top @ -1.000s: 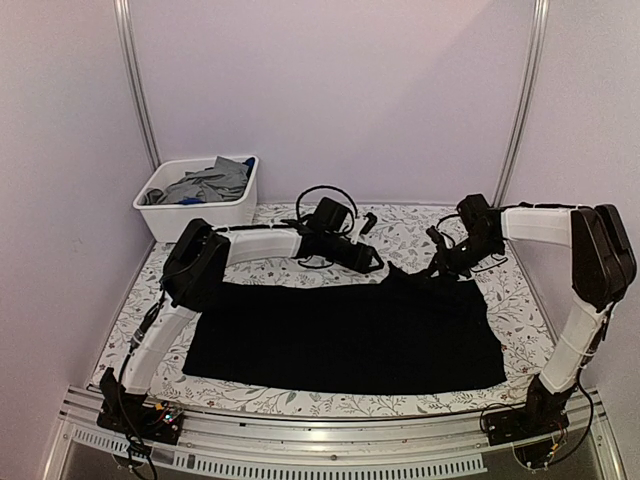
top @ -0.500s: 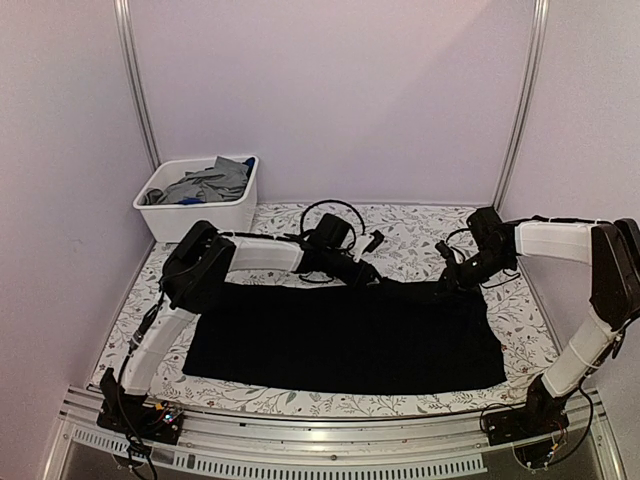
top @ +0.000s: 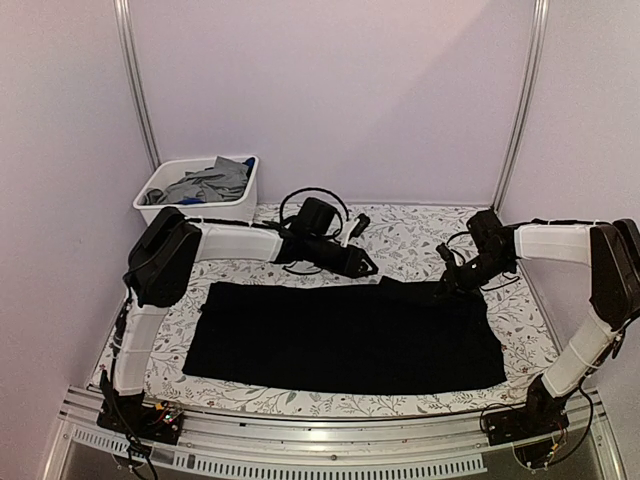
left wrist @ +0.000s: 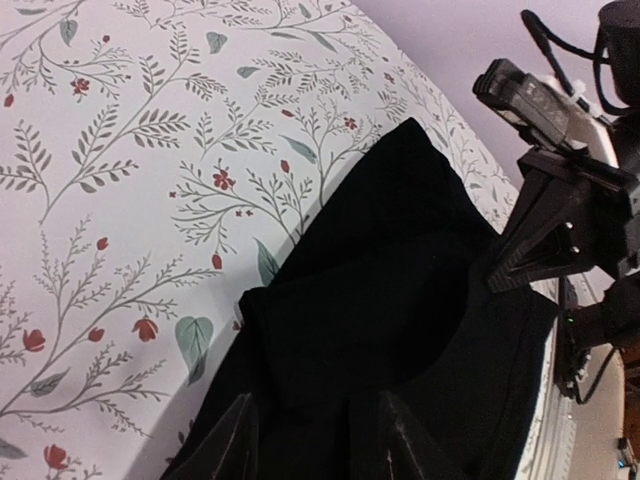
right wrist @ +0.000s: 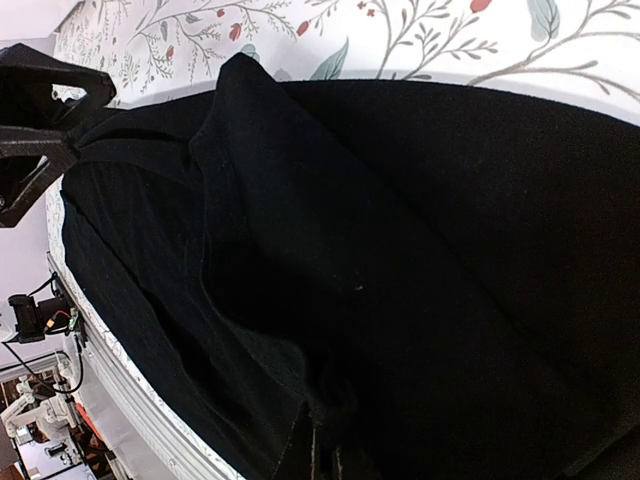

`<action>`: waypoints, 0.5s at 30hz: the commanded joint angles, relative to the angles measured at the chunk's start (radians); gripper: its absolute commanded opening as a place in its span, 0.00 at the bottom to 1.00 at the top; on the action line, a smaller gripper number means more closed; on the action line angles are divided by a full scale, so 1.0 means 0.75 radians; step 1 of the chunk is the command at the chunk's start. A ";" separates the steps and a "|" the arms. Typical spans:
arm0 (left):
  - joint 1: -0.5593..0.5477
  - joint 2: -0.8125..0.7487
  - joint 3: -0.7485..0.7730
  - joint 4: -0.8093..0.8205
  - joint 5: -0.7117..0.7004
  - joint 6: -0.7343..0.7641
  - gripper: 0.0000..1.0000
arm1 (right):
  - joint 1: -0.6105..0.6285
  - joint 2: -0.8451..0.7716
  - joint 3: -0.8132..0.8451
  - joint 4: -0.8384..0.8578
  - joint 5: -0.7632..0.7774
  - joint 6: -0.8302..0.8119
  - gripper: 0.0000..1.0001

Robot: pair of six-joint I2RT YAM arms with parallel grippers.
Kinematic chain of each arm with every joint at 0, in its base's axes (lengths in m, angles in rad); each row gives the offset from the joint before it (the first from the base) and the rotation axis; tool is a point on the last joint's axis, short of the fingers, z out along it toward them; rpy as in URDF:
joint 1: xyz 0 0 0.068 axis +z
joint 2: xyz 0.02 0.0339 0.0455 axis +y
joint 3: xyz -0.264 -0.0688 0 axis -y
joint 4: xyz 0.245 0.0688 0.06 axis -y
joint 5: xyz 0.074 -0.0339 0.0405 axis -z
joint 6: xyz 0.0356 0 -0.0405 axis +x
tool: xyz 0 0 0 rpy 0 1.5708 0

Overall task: Fold and stack the mixed laundry pile
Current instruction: Adjust the rectangle-folded T-shirt at the center of the board.

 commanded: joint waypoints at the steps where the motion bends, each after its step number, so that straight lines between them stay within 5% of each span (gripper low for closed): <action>1: 0.000 0.018 0.048 -0.082 0.224 -0.233 0.39 | 0.004 -0.014 -0.009 0.024 0.006 0.007 0.00; 15: 0.001 0.207 0.171 -0.156 0.246 -0.395 0.34 | 0.006 -0.022 -0.034 0.031 0.006 0.004 0.00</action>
